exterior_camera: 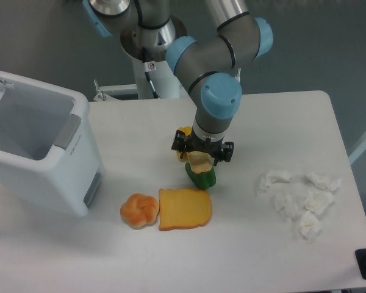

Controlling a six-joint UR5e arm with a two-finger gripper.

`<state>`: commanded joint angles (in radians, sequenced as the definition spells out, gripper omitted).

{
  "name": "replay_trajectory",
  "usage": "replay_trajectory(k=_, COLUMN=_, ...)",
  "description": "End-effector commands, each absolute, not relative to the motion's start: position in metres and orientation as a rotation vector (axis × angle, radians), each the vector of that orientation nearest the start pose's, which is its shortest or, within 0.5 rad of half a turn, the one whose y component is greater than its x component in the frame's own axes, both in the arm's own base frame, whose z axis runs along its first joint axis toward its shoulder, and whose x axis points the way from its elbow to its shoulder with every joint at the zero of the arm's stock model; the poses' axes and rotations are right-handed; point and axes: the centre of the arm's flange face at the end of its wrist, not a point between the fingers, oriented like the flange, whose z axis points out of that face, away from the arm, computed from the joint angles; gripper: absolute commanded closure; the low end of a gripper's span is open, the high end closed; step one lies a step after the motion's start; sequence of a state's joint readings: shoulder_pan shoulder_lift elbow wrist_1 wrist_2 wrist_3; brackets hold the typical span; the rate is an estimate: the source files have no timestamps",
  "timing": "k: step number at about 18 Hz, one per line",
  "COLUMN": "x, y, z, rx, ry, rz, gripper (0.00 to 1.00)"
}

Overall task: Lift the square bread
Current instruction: 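Lower the gripper onto the small square bread and close on it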

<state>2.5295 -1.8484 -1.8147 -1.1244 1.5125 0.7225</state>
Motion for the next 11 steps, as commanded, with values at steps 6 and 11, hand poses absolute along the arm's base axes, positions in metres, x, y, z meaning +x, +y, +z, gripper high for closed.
replay_trajectory(k=6, x=-0.370, y=0.430, z=0.272, rx=-3.121, ry=-0.371, rz=-0.142, gripper=0.72)
replay_trajectory(k=11, x=-0.376, y=0.433, z=0.283, rx=-3.104, ry=-0.363, rz=-0.113, gripper=0.72)
